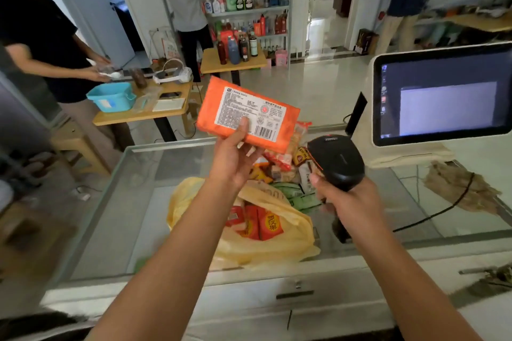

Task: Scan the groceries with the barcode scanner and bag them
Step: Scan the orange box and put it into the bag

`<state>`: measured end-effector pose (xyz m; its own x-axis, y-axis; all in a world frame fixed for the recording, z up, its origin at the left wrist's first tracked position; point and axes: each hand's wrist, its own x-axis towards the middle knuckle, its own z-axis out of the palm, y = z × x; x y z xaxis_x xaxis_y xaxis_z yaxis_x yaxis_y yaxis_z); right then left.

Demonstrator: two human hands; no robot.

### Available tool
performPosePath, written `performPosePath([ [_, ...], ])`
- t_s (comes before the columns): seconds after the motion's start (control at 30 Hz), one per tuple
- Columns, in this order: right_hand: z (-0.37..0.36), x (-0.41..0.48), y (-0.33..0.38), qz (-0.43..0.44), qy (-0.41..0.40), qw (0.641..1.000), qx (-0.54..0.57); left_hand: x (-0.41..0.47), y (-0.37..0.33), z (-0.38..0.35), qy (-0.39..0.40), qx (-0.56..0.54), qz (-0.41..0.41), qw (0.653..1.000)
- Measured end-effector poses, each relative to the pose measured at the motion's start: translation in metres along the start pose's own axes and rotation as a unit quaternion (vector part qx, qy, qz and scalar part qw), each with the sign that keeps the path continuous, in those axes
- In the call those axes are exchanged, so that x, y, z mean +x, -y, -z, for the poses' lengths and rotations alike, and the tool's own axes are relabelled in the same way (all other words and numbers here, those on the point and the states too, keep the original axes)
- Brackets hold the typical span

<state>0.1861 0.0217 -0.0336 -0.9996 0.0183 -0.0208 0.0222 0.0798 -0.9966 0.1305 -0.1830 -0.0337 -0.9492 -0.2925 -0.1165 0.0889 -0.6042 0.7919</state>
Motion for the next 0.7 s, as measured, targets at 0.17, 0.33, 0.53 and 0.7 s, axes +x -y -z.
performPosePath([
  [0.17,-0.028,0.015,-0.072,-0.061,0.025,0.991,-0.119,-0.032,-0.022,0.090,-0.084,0.134,0.031,0.987],
  [0.33,-0.046,0.028,-0.115,-0.112,0.078,0.953,-0.269,-0.056,-0.029,0.134,-0.069,0.220,0.213,0.949],
  [0.53,-0.040,0.038,-0.105,-0.119,0.010,0.971,-0.209,-0.060,-0.030,0.130,0.014,0.285,0.375,0.882],
  [0.7,-0.030,0.041,-0.070,-0.063,-0.081,0.992,-0.076,-0.042,-0.014,0.109,0.010,0.435,0.315,0.843],
])
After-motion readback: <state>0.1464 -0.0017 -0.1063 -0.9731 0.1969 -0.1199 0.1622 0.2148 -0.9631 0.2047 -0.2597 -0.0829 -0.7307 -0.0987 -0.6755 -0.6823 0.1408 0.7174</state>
